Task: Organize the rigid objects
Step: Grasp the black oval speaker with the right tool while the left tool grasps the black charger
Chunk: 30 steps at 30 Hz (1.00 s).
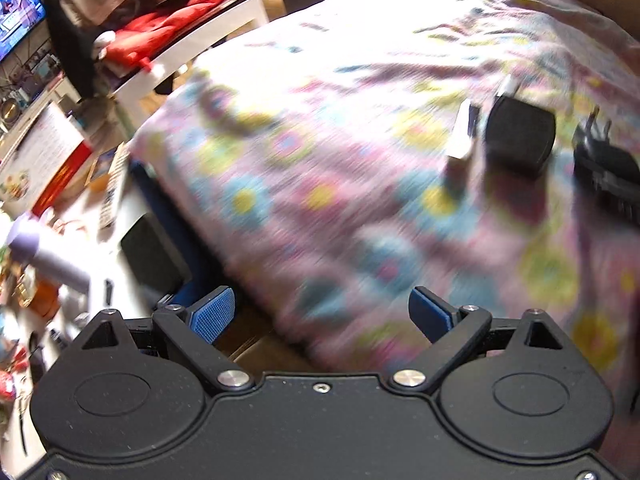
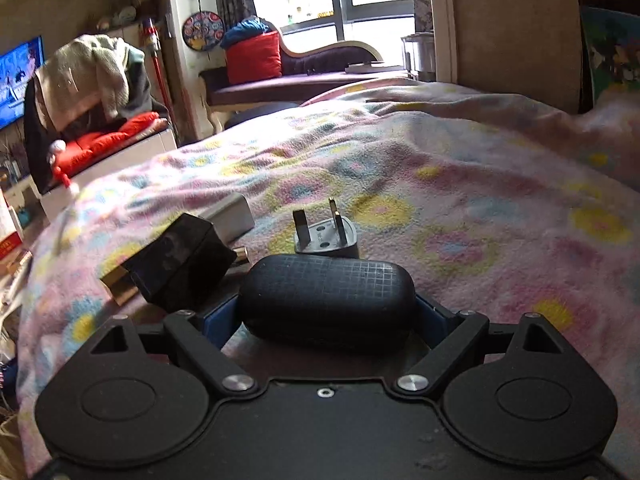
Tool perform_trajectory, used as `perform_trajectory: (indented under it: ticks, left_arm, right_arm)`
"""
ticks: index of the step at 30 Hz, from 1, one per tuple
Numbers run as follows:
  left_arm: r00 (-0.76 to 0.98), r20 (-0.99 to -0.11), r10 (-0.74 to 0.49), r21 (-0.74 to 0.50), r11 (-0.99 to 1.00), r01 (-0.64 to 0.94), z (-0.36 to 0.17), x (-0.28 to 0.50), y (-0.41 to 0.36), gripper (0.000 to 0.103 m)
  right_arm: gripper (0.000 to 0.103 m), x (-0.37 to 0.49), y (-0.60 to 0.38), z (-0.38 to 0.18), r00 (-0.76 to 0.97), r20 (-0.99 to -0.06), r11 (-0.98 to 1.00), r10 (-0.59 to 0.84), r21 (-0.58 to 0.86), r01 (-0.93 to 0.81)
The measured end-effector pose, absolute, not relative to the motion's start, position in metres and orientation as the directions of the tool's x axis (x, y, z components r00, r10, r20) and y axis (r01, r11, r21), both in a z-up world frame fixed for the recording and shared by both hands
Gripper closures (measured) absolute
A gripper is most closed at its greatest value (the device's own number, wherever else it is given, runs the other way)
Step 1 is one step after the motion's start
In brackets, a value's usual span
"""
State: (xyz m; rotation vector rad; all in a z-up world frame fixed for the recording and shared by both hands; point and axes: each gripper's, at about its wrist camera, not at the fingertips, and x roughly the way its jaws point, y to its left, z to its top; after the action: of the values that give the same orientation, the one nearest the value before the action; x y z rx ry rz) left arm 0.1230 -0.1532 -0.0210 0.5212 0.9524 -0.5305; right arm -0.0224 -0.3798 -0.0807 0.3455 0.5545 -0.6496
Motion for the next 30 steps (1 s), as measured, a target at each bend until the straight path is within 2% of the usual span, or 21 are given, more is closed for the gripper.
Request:
perform_trajectory:
  ticks: [6,9,15,20,30]
  left_arm:
    - [0.441,-0.854,-0.274,0.103,0.744,0.66,-0.03,0.12,-0.221,0.012]
    - [0.47,-0.825,-0.313,0.113,0.725,0.68,-0.028,0.115,-0.246,0.012]
    - [0.487,-0.794,-0.364,0.166,0.641,0.749,-0.035,0.115,-0.283,0.011]
    - [0.456,-0.776,-0.436,0.152,0.573,0.805,-0.029,0.119,-0.296,0.011]
    - [0.422,-0.773,-0.474,0.193,0.459,0.868,-0.035,0.106,-0.299,0.011]
  right_arm:
    - [0.012,-0.037,-0.388,-0.08,0.728,-0.55,0.753,-0.411,0.246,0.61]
    - [0.012,-0.041,-0.389,-0.078,0.738,-0.54,0.748,-0.406,0.267,0.607]
    - [0.012,-0.055,-0.388,-0.069,0.695,-0.493,0.691,-0.523,0.232,0.685]
    - [0.012,-0.057,-0.394,-0.071,0.697,-0.506,0.679,-0.507,0.262,0.685]
    - [0.012,-0.063,-0.394,-0.07,0.684,-0.488,0.647,-0.542,0.278,0.71]
